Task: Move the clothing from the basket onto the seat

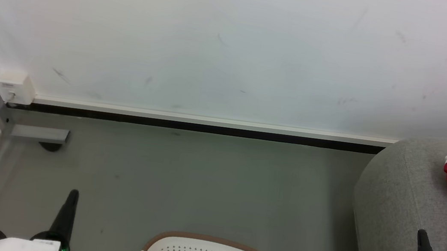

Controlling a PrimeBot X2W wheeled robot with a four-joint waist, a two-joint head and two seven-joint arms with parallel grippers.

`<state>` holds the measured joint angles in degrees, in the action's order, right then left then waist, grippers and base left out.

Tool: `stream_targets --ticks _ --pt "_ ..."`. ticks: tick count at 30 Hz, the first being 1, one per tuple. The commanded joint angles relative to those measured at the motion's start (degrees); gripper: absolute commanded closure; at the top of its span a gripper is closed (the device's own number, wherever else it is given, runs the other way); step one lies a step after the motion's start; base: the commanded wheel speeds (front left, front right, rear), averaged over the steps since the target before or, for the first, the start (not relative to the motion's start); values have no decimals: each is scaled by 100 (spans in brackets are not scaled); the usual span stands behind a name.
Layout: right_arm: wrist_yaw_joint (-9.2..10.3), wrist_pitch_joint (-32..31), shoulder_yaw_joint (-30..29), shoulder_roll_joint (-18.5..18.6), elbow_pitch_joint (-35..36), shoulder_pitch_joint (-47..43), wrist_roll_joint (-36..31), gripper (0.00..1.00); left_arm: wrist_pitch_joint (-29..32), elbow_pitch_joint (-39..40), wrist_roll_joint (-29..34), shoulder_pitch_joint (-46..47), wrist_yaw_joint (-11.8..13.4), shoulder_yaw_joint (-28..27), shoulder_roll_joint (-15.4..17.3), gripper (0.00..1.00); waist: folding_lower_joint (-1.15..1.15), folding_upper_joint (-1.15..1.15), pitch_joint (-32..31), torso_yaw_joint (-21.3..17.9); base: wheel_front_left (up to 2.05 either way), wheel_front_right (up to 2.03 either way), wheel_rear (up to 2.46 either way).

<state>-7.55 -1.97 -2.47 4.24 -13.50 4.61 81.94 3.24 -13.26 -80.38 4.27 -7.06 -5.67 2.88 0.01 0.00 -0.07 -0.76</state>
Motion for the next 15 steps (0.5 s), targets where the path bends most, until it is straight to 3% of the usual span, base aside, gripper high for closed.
stream_targets --ticks 1,15 --pt "9 -35 -49 16 1 96 99 100 42 -3 -124 82 -32 -37 18 100 0 0 1 3 0 0 0" --pt "10 -207 -173 -10 -27 136 672 100 199 -43 -679 159 -50 -68 11 100 0 0 12 38 0 0 0"
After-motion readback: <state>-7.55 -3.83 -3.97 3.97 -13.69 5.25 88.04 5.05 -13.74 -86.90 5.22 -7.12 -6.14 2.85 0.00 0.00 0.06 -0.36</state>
